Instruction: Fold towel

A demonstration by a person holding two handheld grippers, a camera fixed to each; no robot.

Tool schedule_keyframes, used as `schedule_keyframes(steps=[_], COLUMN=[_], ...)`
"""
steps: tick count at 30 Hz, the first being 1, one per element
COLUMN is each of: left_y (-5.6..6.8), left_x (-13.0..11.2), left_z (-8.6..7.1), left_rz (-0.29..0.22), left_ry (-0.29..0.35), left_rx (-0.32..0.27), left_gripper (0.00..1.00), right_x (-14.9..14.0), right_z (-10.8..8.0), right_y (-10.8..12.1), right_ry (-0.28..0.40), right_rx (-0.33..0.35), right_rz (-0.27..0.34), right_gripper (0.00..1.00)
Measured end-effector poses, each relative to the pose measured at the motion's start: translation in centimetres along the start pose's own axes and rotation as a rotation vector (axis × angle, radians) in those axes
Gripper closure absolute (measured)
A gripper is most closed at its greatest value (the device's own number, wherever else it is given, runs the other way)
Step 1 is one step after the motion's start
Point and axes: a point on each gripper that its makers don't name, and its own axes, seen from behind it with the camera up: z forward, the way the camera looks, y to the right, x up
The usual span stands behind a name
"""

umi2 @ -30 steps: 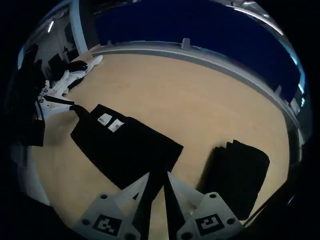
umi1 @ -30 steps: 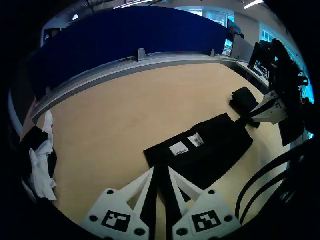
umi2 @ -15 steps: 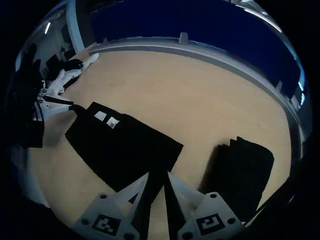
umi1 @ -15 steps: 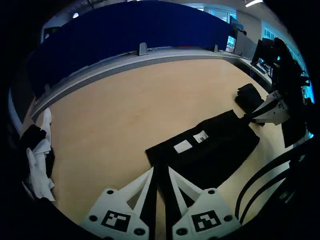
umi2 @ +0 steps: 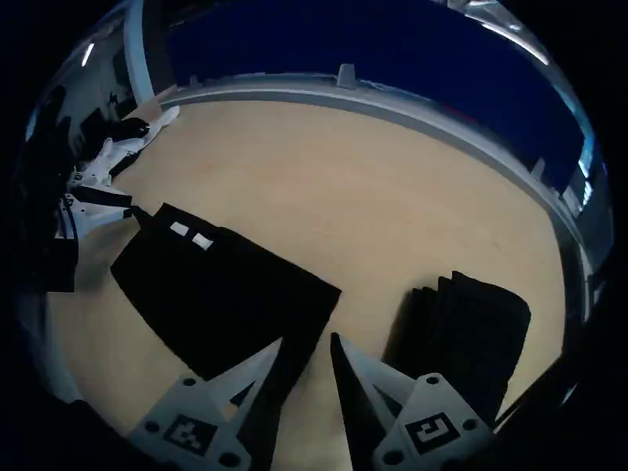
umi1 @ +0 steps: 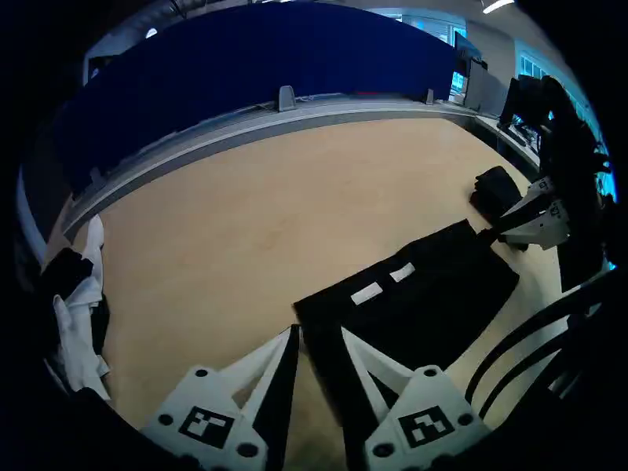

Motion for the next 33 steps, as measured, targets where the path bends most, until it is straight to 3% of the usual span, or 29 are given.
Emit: schedule_keyframes(steps=[8,13,19,26,33], left_y=[-0.7,-1.1,-1.3,-1.1,-0.7], left_x=[0.3,0.3,0.4,0.5,0.7], left_z=[-0.5,-0.6,-0.9,-1.3,-1.8], left_rz=[-0.002,-0.003,-0.009,-0.018,-0.013], left_ry=[0.008,0.011,0.018,0.028,0.044], left_rx=[0.017,0.029,0.033,0.027,0.017], left_gripper=[0.63,0.62,0.59,0.51,0.13], right_x=[0.2,0.7,1.5,2.3,3.0], right_z=[0.2,0.5,0.3,-0.3,-1.0], right_y=[0.6,1.3,1.7,1.7,1.1], right_ry=[0.015,0.032,0.056,0.081,0.110], right_rx=[-0.031,-0.069,-0.100,-0.108,-0.098], right_rz=[-0.011,-0.019,-0.037,-0.036,-0.021], right_gripper=[0.52,0.39,0.05,0.02,0.00])
